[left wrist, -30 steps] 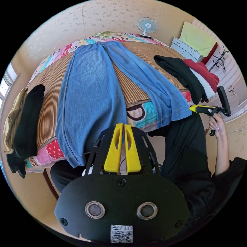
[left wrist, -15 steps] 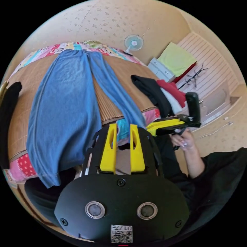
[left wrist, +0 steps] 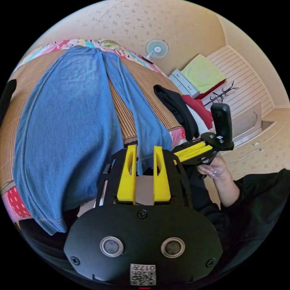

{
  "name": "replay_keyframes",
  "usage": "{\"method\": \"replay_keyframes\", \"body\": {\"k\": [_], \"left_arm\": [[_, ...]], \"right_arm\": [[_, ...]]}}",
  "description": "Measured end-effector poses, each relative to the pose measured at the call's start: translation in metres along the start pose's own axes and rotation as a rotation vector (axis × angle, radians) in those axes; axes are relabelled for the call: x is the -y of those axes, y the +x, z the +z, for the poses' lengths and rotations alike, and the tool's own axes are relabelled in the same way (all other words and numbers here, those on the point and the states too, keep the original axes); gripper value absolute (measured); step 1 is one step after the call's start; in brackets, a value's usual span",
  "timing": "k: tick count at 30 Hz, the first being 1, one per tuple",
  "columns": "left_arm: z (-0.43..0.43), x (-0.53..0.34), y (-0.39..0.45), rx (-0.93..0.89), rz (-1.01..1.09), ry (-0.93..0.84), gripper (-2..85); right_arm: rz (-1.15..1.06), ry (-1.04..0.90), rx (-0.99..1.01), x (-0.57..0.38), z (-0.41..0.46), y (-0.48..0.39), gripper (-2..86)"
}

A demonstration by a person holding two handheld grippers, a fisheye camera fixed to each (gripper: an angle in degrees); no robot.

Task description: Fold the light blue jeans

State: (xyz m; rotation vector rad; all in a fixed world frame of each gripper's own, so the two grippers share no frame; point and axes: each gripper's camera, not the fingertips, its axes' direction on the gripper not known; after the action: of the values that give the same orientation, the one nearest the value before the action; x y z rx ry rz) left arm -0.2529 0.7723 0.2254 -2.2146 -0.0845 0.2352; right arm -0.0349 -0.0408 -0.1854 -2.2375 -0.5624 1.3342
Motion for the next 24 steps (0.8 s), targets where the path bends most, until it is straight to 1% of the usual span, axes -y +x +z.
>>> {"method": "replay_keyframes", "body": {"k": [1,3,5,7,9,11,14,18,22,24], "left_arm": [[-0.001,-0.004,-0.001,0.011,0.019,0.026,9.3],[0.004,-0.005,-0.003,0.001,0.046,0.023,9.9],[0.025,-0.003,-0.005,-0.017,0.055,-0.054,9.9],[0.031,-0.006,-0.004,0.010,0.052,-0.055,9.3],[0.032,-0.010,-0.001,0.047,0.061,-0.047,7.3],[0.036,-0.015,0.001,0.077,0.074,-0.067,2.6],[0.037,-0.021,0.001,0.033,0.080,-0.074,0.0],[0.030,-0.027,0.012,-0.030,0.147,-0.026,-0.4],[0.026,-0.033,0.022,0.013,0.210,0.006,0.1],[0.022,-0.036,0.020,0.006,0.200,0.023,1.0]], "right_arm": [[0.020,0.008,-0.005,-0.001,-0.002,0.003,0.5],[0.095,0.052,0.024,-0.007,-0.008,0.019,0.5],[0.140,0.092,0.092,-0.011,-0.010,0.031,0.6],[0.205,0.158,0.164,-0.019,-0.013,0.044,0.8],[0.248,0.214,0.174,-0.024,-0.015,0.049,1.1],[0.278,0.248,0.144,-0.027,-0.017,0.047,1.6],[0.276,0.249,0.088,-0.024,-0.015,0.036,3.9],[0.242,0.180,0.017,-0.011,-0.004,0.016,7.1],[0.230,0.170,-0.060,-0.008,-0.004,0.003,5.2],[0.212,0.181,-0.082,-0.011,-0.007,-0.003,3.3]]}}
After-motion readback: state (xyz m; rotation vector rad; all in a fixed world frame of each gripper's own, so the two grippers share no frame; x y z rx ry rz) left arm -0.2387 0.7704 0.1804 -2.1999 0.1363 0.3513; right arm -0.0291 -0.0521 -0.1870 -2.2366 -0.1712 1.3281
